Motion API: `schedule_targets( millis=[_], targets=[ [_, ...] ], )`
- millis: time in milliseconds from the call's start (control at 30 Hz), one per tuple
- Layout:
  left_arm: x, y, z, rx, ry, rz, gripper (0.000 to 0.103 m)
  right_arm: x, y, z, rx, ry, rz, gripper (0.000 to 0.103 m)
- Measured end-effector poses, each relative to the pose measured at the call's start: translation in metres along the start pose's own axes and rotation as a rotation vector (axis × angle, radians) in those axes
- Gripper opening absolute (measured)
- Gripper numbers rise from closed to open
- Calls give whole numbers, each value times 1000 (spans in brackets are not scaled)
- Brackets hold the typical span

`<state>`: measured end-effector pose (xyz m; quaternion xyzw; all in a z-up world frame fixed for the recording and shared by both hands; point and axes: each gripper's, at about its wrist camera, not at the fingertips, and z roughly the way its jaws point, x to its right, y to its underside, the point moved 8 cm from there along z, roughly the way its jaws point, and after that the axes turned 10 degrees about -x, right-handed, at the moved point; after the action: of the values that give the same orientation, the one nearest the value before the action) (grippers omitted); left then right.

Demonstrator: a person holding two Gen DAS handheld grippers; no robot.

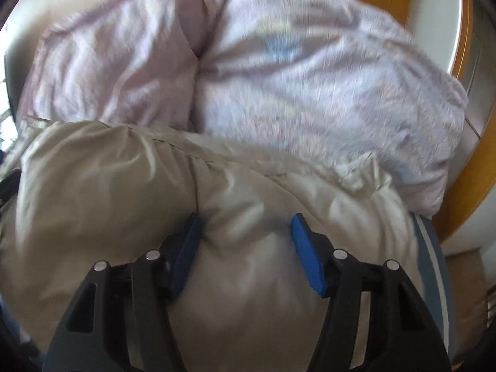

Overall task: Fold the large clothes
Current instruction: 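Lift the hem with both tools and fold it toward the collar, then open both tools and move them to the side of the folded jacket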

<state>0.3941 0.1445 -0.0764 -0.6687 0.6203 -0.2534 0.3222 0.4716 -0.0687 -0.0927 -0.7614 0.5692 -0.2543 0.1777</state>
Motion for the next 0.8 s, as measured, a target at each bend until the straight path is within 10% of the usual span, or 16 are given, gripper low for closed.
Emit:
schedule_targets(
  millis=[600,800],
  targets=[
    [-25,-8,65,-137,-12,-167,102,22,-11,61,-108,-87,143,71],
    [-56,-9,16,-93,48,-253,102,77,1,-6,68,-176,271,69]
  ],
)
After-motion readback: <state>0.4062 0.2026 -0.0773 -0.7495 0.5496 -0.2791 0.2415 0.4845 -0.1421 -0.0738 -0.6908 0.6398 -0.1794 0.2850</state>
